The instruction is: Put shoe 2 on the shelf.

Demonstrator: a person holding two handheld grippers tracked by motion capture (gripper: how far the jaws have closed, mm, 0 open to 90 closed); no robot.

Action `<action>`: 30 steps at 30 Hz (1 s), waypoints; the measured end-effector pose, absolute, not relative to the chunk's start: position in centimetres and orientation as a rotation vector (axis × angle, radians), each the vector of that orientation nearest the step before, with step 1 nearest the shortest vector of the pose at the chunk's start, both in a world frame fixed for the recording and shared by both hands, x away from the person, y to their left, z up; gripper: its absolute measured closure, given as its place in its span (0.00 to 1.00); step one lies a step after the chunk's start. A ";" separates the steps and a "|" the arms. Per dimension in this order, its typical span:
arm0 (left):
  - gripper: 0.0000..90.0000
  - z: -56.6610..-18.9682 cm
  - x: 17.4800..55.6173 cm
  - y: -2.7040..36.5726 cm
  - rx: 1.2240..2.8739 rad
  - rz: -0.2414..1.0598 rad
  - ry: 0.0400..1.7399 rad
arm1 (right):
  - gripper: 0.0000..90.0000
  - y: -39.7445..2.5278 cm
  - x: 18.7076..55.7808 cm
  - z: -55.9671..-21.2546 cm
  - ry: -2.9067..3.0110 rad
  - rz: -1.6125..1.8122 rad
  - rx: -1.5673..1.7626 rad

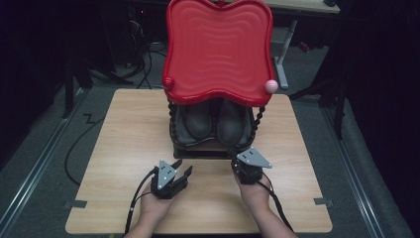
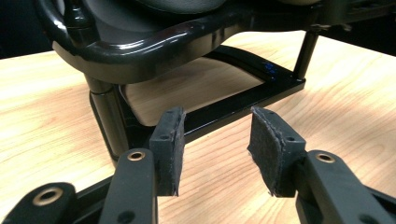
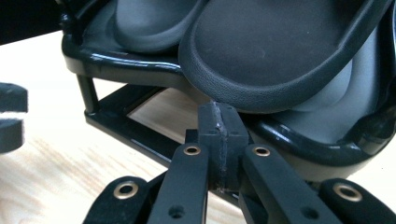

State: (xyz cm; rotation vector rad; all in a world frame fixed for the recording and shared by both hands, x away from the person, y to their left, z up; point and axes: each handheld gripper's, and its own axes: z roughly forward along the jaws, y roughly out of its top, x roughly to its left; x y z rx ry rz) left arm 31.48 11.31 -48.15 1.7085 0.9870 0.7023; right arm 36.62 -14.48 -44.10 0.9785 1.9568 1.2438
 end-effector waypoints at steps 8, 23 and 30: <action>0.65 -48.1 31.4 11.2 1.717 0.722 0.983 | 1.00 -14.2 37.4 -44.0 1.965 1.273 1.006; 0.62 -48.2 31.3 10.7 1.746 0.705 0.956 | 0.96 -14.0 38.5 -42.8 1.962 1.326 1.033; 0.62 -48.1 31.2 10.6 1.737 0.707 0.948 | 0.96 -14.0 38.3 -42.3 1.945 1.321 1.016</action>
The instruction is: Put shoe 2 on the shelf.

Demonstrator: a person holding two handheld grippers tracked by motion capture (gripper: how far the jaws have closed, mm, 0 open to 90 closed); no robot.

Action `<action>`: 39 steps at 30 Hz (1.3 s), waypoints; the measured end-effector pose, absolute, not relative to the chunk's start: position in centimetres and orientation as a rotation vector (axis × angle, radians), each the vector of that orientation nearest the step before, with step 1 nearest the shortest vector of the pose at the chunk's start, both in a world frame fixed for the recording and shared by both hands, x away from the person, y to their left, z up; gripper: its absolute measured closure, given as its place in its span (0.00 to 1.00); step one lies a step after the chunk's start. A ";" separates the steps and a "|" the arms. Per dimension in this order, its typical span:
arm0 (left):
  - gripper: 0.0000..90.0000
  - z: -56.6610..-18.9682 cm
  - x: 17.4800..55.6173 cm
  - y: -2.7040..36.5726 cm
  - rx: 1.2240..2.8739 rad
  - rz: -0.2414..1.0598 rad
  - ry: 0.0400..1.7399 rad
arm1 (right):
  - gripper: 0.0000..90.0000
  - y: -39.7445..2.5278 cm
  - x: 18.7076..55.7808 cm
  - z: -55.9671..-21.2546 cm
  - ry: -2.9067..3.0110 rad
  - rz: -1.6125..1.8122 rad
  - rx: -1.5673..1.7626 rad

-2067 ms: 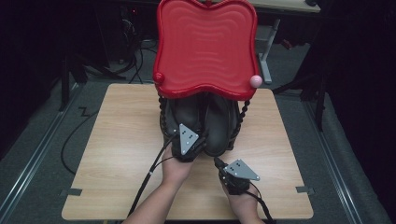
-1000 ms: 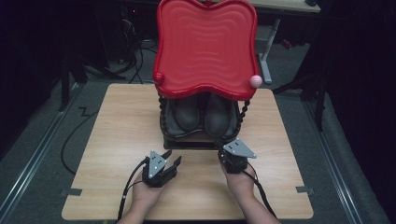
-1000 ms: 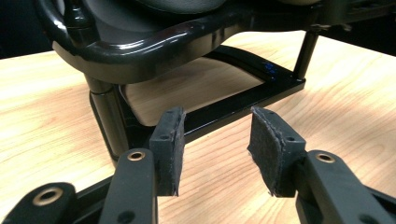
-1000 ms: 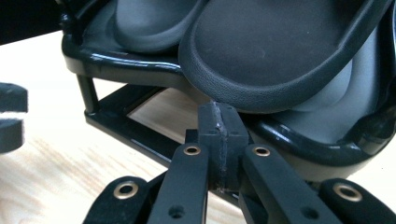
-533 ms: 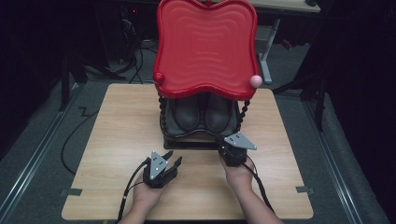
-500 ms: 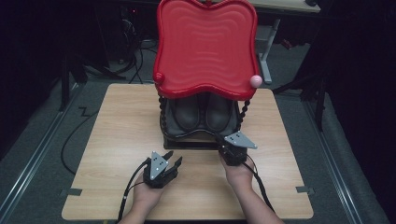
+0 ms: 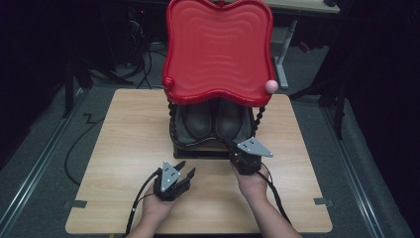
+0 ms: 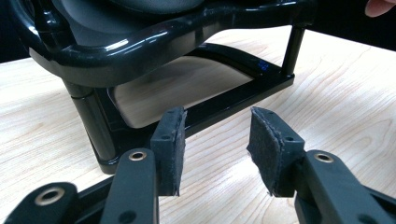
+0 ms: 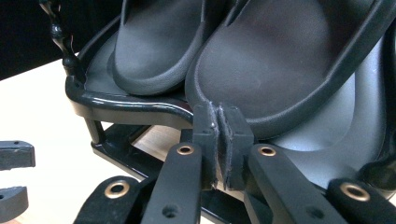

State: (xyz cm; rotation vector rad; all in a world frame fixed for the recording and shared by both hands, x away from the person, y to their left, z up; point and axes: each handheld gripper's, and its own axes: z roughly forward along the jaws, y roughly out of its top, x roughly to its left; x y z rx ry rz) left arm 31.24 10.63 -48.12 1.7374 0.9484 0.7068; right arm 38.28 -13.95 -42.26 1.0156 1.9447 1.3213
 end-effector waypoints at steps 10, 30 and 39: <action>0.60 -47.7 31.4 10.8 1.703 0.765 0.947 | 0.96 -14.1 40.1 -42.7 1.918 1.277 1.074; 0.54 -43.8 38.8 7.2 1.569 0.903 1.088 | 0.75 -17.0 41.4 -42.6 1.820 1.334 1.172; 0.54 -43.9 38.7 7.1 1.571 0.910 1.085 | 0.77 -16.4 41.4 -42.5 1.823 1.322 1.163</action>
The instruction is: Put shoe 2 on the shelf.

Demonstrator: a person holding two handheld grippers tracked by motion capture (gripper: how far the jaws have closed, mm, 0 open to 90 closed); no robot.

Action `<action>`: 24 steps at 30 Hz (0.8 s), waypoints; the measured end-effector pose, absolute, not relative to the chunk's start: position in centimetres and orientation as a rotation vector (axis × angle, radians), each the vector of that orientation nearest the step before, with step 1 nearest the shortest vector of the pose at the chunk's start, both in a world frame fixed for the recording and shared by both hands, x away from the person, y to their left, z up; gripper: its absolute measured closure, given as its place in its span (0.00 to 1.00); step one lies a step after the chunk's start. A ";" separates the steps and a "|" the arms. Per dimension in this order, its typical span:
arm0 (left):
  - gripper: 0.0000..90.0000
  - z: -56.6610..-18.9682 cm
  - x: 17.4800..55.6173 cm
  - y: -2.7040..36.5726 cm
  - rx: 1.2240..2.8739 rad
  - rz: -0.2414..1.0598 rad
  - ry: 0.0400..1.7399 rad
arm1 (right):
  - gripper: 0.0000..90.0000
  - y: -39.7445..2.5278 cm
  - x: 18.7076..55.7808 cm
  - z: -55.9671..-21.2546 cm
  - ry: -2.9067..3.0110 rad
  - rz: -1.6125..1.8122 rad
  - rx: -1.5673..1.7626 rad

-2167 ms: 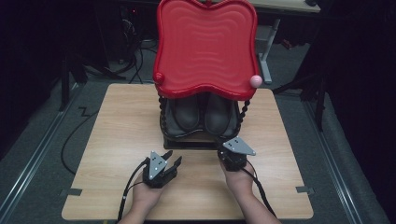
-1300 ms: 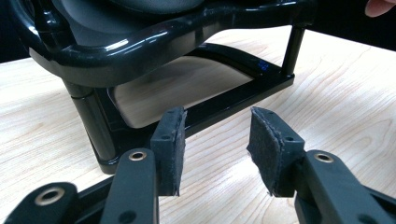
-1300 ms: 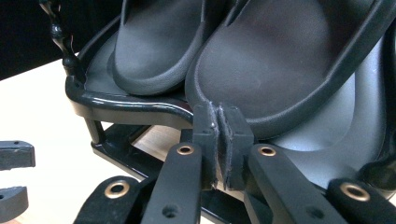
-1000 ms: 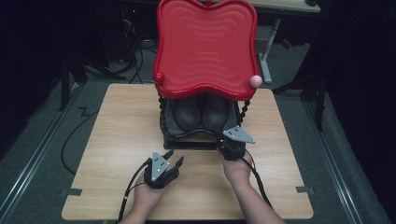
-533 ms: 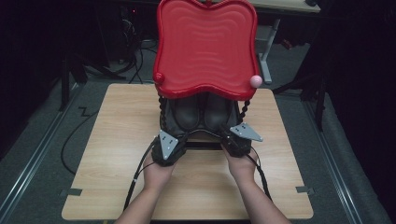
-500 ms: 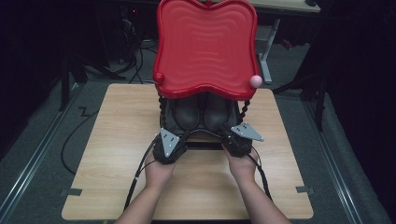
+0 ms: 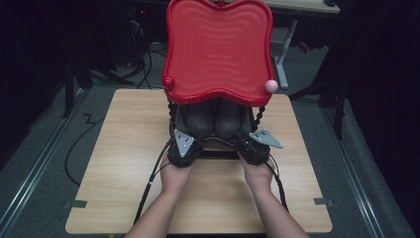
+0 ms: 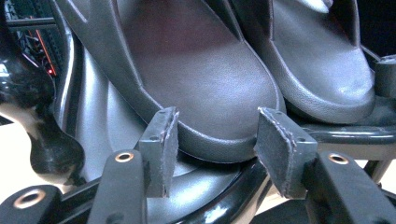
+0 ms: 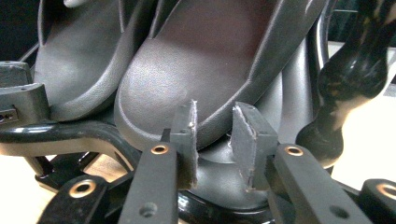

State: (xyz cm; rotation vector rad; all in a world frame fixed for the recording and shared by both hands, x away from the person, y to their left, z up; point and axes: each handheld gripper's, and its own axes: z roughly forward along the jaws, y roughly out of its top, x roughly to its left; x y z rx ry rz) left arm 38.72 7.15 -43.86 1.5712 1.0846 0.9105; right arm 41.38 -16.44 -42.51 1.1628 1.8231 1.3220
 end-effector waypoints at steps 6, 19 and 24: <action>0.52 -43.7 38.0 7.7 1.586 0.906 1.065 | 0.73 -16.5 41.1 -42.1 1.825 1.327 1.143; 0.48 -45.7 34.0 11.2 1.666 0.851 1.052 | 0.59 -17.7 38.1 -42.9 1.889 1.313 1.044; 0.45 -47.2 32.2 14.0 1.729 0.830 1.101 | 0.50 -19.6 37.0 -44.3 1.926 1.287 1.069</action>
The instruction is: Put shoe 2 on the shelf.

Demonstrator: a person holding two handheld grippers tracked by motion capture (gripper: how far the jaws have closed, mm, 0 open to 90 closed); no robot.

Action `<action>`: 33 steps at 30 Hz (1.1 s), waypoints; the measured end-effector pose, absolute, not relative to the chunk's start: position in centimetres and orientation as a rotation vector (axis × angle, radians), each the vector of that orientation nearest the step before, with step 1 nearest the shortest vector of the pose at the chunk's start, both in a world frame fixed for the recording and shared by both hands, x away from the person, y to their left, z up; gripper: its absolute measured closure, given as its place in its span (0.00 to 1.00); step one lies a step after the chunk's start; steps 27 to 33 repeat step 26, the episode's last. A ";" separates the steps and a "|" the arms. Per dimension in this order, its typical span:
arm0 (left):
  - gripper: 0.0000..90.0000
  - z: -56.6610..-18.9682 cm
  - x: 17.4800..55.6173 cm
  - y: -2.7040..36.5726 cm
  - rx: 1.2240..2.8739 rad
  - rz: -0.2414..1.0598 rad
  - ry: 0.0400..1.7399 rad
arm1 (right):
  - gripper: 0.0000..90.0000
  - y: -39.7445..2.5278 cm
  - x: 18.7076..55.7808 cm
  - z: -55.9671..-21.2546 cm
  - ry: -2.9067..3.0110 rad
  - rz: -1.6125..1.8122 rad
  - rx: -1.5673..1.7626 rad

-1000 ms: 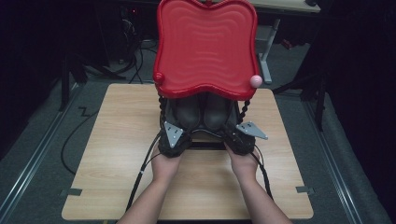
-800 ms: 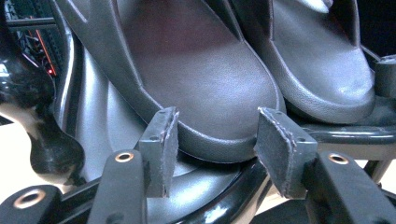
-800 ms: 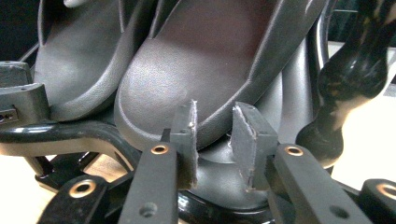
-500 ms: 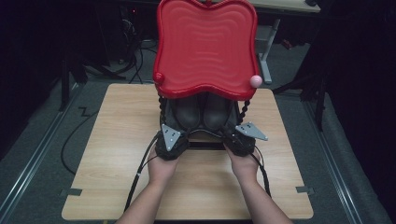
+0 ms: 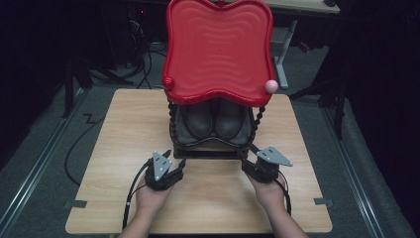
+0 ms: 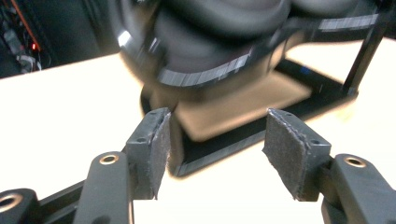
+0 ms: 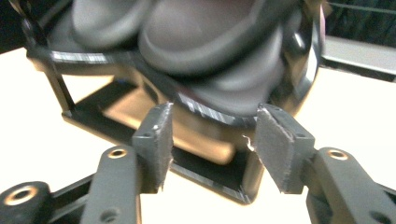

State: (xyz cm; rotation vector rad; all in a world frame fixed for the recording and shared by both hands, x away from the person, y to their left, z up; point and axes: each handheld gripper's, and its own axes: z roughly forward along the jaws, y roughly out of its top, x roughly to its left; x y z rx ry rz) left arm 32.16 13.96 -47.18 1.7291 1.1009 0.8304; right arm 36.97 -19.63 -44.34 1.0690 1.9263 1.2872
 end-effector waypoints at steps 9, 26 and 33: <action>0.36 -48.6 28.4 21.8 1.759 0.861 1.255 | 0.35 -25.6 34.8 -46.6 1.939 1.186 1.139; 0.31 -49.3 27.6 24.7 1.713 0.866 1.278 | 0.17 -30.6 34.4 -48.7 1.805 1.067 1.337; 0.31 -49.3 27.6 24.7 1.713 0.866 1.278 | 0.17 -30.6 34.4 -48.7 1.805 1.067 1.337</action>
